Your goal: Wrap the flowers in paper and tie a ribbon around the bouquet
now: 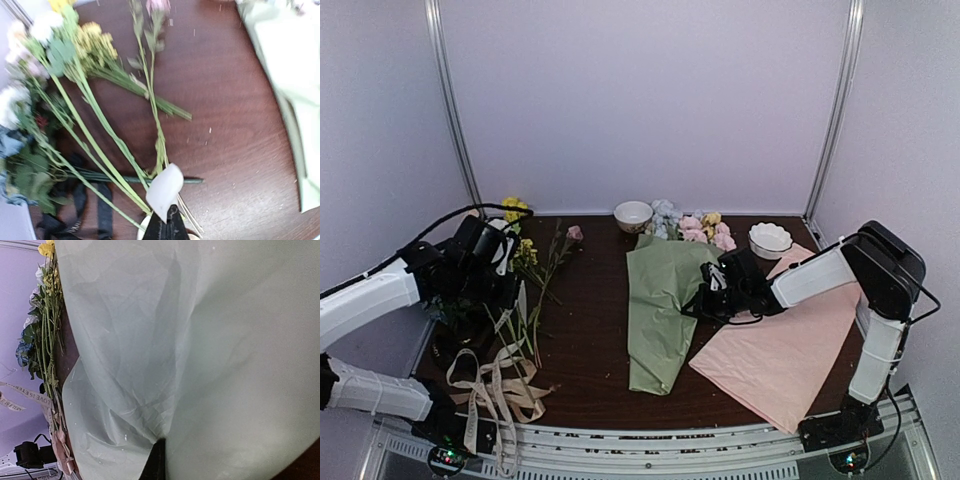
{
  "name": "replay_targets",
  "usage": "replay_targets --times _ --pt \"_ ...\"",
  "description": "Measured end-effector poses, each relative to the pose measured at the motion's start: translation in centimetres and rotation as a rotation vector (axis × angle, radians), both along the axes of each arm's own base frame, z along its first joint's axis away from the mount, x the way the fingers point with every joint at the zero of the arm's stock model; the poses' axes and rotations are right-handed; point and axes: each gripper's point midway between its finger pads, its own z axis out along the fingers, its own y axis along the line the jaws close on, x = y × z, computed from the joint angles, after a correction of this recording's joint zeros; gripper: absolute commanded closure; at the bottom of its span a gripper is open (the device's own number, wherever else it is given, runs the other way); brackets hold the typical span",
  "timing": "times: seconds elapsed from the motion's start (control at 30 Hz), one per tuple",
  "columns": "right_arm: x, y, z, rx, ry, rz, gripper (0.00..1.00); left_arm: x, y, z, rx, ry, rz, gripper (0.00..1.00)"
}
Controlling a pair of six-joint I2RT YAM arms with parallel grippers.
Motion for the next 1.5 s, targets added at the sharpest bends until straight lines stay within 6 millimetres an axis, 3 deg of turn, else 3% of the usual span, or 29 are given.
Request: replay_targets --times 0.17,0.27,0.3,0.4,0.53,0.6,0.63,0.7,0.73,0.8,0.87,0.93,0.97,1.03,1.07,1.1,1.17,1.23,1.3,1.47,1.5 --pt "0.0 0.0 -0.1 -0.003 0.001 0.0 1.0 0.2 0.4 5.4 -0.026 -0.132 -0.024 1.0" --pt "0.0 -0.1 -0.1 -0.007 0.001 0.0 1.0 0.6 0.4 11.8 -0.053 -0.292 -0.059 1.0" --pt "0.0 -0.1 -0.2 -0.009 0.002 -0.001 1.0 0.9 0.5 15.2 -0.064 -0.372 -0.066 1.0" --pt "0.0 -0.2 -0.2 -0.012 0.002 -0.002 1.0 0.8 1.5 28.8 -0.131 -0.702 -0.061 1.0" --pt "0.0 -0.2 -0.2 -0.012 0.002 -0.003 1.0 -2.5 2.9 43.2 -0.251 -1.06 -0.08 1.0" --pt "0.0 -0.2 -0.2 -0.013 0.002 -0.004 1.0 -4.1 2.4 48.0 -0.309 -1.167 -0.134 1.0" --pt "0.0 -0.2 -0.2 -0.013 0.002 -0.004 1.0 -4.6 1.0 50.2 -0.345 -1.208 -0.201 1.0" --pt "0.0 -0.2 -0.2 -0.014 0.003 -0.004 1.0 -4.6 -3.0 51.4 -0.383 -1.223 -0.338 1.0" --pt "0.0 -0.2 -0.2 -0.015 0.003 -0.004 1.0 -4.3 -5.3 51.0 -0.389 -1.208 -0.41 1.0" --pt "0.0 -0.2 -0.2 -0.016 0.005 -0.003 1.0 -3.7 -12.6 47.7 -0.388 -1.121 -0.628 1.0" --pt "0.0 -0.2 -0.1 -0.019 0.004 -0.001 1.0 -3.6 -20.5 42.0 -0.368 -0.986 -0.861 1.0" --pt "0.1 -0.1 -0.1 -0.024 0.002 0.004 1.0 -4.5 -29.0 32.7 -0.321 -0.784 -1.12 1.0" --pt "0.0 -0.2 -0.1 -0.027 0.001 0.007 1.0 -5.5 -31.9 28.1 -0.296 -0.679 -1.221 1.0" --pt "0.0 -0.2 -0.1 -0.032 0.003 0.01 1.0 -8.1 -35.5 20.0 -0.26 -0.479 -1.388 1.0" --pt "0.0 -0.2 -0.1 -0.034 0.004 0.011 1.0 -9.7 -36.5 16.3 -0.246 -0.376 -1.469 1.0" --pt "0.1 -0.1 -0.1 -0.035 0.004 0.012 1.0 -11.3 -37.0 13.8 -0.239 -0.297 -1.532 0.97" --pt "0.1 -0.1 0.0 -0.037 0.006 0.012 1.0 -13.9 -37.0 11.3 -0.234 -0.203 -1.627 0.72" --pt "0.1 -0.1 0.0 -0.039 0.008 0.013 1.0 -15.8 -36.5 11.0 -0.229 -0.187 -1.708 0.49" --pt "0.1 -0.1 0.0 -0.04 0.009 0.013 1.0 -16.6 -36.2 11.4 -0.219 -0.214 -1.752 0.33" --pt "0.2 -0.1 0.1 -0.041 0.01 0.013 1.0 -16.6 -35.8 10.6 -0.138 -0.238 -1.777 0.04" --pt "0.2 -0.1 0.1 -0.041 0.011 0.013 1.0 -16.2 -35.8 10.4 -0.112 -0.245 -1.76 0.03"
